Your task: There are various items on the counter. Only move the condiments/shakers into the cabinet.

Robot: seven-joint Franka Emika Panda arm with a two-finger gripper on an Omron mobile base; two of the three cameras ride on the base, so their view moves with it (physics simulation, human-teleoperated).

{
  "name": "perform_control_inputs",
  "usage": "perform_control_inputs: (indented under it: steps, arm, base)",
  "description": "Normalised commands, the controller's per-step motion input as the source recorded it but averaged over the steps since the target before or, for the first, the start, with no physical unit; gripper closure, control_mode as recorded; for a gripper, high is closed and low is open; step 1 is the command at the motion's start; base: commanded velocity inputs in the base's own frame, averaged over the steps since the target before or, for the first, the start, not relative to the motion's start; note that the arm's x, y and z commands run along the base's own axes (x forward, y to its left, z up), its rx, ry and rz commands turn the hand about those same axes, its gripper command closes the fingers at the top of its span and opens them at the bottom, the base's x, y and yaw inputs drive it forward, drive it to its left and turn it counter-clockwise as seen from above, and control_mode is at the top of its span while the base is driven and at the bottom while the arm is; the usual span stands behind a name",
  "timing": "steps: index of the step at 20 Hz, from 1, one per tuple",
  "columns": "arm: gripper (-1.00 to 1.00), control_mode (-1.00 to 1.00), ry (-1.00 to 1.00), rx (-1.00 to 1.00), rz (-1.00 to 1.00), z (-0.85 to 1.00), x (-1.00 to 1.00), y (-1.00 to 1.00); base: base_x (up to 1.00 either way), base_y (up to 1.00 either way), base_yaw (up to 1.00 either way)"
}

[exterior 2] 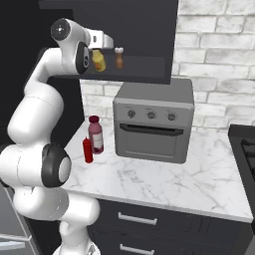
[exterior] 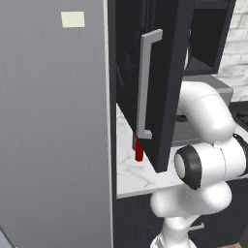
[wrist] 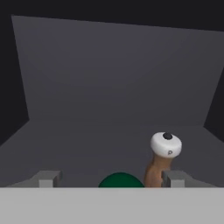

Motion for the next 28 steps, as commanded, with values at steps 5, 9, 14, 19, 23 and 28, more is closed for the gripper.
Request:
perform_control_inputs:
  steps: [5, 9, 14, 19, 23, 28]
  arm:
    - [-1.00, -1.00, -0.02, 0.00, 0.00, -0.05, 0.12, 0.00]
    - [-1.00, -1.00, -0.02, 0.00, 0.00, -0.09, 0.17, 0.00]
    - [-1.00, -1.00, -0.03, 0.00, 0.00, -0.13, 0.24, 0.00]
    - [-1.00, -1.00, -0.04, -0.01, 0.00, -0.16, 0.24, 0.00]
    - [-1.00, -1.00, 0.00, 0.00, 0.00, 0.00, 0.00, 0.00]
    - [-1.00, -1.00, -0.01, 0.00, 0.00, 0.00, -0.19, 0.00]
  base:
    - [0.00, 0.00, 0.00]
    - [0.00, 0.00, 0.00]
    - [0.00, 0.00, 0.00]
    - [0.00, 0.00, 0.00]
    - [0.00, 0.00, 0.00]
    - [0.00, 0.00, 0.00]
